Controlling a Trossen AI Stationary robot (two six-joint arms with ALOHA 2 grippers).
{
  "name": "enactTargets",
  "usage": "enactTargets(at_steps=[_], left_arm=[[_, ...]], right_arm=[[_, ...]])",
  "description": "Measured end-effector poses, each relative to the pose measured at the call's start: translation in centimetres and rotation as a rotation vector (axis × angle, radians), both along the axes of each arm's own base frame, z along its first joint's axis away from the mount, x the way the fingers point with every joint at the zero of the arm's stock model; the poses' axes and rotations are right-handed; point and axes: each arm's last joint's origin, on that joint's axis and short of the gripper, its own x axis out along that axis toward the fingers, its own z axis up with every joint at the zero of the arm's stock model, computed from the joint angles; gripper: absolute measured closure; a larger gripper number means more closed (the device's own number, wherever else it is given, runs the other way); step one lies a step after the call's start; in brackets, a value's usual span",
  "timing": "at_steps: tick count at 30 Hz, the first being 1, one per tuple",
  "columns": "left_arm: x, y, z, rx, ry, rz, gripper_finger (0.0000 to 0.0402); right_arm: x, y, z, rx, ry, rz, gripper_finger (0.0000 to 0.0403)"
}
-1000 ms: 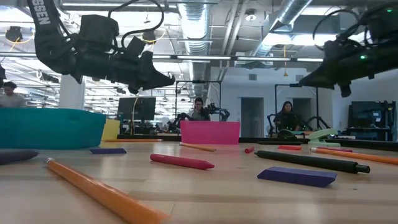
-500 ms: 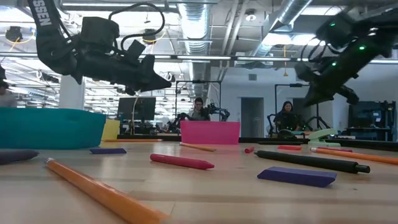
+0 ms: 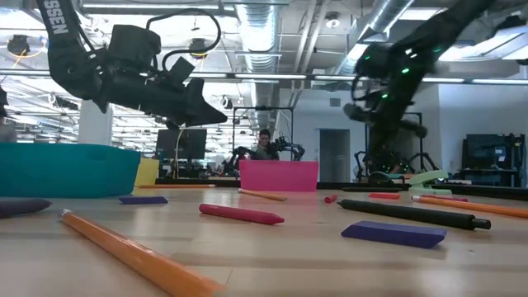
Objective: Sort crayons/erasers/pens/pencils in bins
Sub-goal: Put the black pen into the yellow bin
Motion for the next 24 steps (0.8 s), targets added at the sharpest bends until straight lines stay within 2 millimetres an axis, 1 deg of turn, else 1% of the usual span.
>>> enactTargets(at_steps=[3, 6, 9, 12, 15, 17, 20, 24], left_arm=[[0.0, -0.1, -0.1, -0.007, 0.012, -0.027, 0.0401], [0.0, -0.2, -0.2, -0.009, 0.021, -0.03, 0.0401], [-0.1, -0.2, -0.4, -0.012, 0.029, -0.031, 0.0401], [-0.1, -0.3, -0.4, -0.013, 0.024, -0.034, 0.0401], [-0.1, -0.3, -0.4, -0.016, 0.021, -0.037, 0.0401], [-0.1, -0.3, -0.4, -0.016, 0.021, -0.037, 0.0401], [-0.1, -0.3, -0.4, -0.017, 0.021, -0.037, 0.0401], [-0.1, -0.4, -0.4, -0.019, 0.025, -0.041, 0.0401]], right_arm=[[1.2, -1.7, -0.5, 0.075, 0.045, 0.039, 0.0376], [1.9, -3.5, -0.4, 0.119, 0.155, 0.106, 0.0346], [2.1, -5.2, -0.1, 0.17, 0.308, 0.246, 0.0317], [2.5, -6.6, 0.1, 0.184, 0.448, 0.466, 0.0291], [2.8, -7.3, -0.3, 0.189, 0.57, 0.704, 0.0272], [3.2, -7.6, -0.8, 0.186, 0.622, 0.825, 0.0262], [3.3, -7.7, -1.9, 0.207, 0.666, 0.922, 0.0255], [2.9, -8.0, -3.4, 0.273, 0.699, 0.993, 0.0252]])
